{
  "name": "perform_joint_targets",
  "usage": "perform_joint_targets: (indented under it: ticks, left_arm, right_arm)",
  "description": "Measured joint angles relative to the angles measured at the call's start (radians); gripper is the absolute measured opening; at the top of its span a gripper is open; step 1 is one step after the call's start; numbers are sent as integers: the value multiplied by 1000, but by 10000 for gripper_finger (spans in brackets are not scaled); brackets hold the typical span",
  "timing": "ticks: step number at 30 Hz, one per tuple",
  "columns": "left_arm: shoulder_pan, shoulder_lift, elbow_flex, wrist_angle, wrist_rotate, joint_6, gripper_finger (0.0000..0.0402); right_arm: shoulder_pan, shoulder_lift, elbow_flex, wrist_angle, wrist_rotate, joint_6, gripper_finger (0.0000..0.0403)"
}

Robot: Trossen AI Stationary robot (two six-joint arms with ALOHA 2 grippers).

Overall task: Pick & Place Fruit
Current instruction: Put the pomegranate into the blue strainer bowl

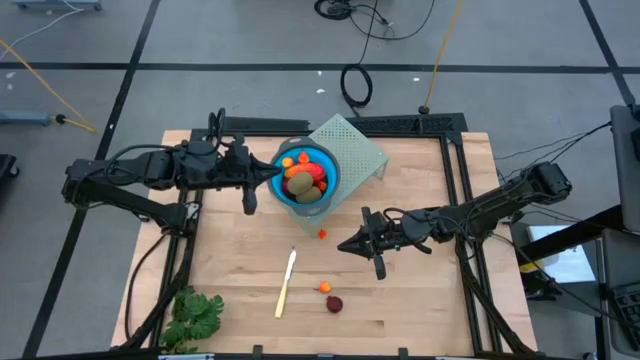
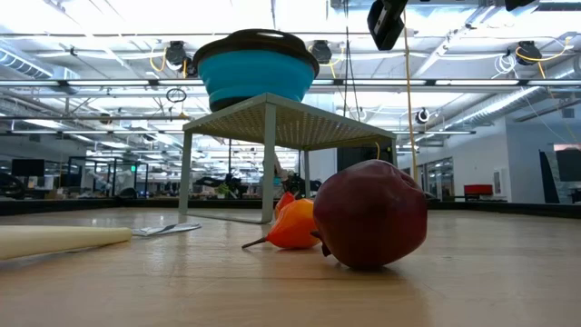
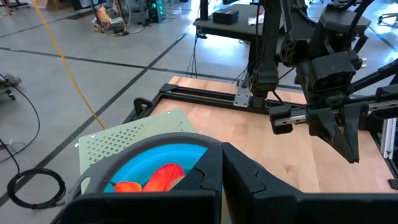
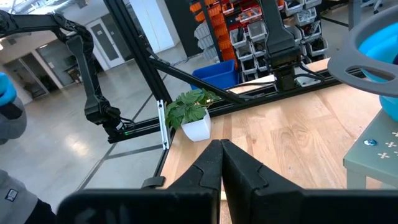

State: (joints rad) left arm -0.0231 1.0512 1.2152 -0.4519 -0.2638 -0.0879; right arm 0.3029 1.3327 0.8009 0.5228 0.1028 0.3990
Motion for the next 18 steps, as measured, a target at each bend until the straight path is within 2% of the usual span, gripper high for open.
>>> perform_joint_targets:
  ticks: [10, 18]
  left_arm:
    - [-35, 0, 0, -19, 2, -17, 25]
    - [-123, 0, 0, -123, 1, -57, 3]
  right_arm:
    - [0, 0, 0, 0, 0, 0, 4]
    - [0, 0, 0, 0, 0, 0, 4]
